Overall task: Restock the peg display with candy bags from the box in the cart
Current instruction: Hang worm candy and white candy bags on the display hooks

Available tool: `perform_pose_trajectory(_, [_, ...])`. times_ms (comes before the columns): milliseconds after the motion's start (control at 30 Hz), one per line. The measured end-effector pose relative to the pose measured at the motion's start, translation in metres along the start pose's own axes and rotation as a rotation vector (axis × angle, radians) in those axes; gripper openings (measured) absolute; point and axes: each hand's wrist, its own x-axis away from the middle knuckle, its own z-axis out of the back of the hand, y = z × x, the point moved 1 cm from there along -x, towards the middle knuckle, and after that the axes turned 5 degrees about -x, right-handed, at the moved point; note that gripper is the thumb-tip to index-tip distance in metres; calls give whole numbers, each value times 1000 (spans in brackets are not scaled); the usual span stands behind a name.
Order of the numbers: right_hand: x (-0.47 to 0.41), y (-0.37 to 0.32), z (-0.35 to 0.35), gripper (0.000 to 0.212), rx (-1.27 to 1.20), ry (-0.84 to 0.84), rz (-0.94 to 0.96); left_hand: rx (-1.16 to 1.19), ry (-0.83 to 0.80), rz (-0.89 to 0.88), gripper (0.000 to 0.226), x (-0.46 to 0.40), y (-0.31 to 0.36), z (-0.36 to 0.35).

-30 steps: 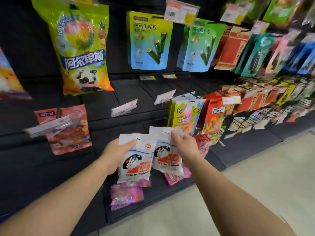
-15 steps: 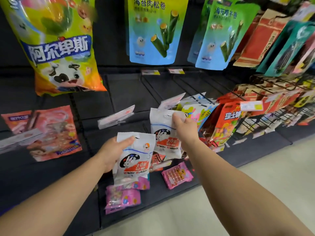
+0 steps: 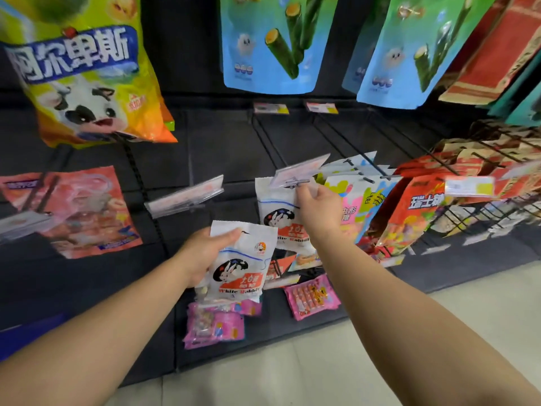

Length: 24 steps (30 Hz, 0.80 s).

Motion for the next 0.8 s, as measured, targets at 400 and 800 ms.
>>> perform_pose_trajectory(400, [-31,11,9,16,-57,-206,-1,105,143,-74,25,5,18,-45])
perform_pose_trajectory(800, [-15,14,36,24,-167,-447,15,181,240,-210,17,-5,62,-88])
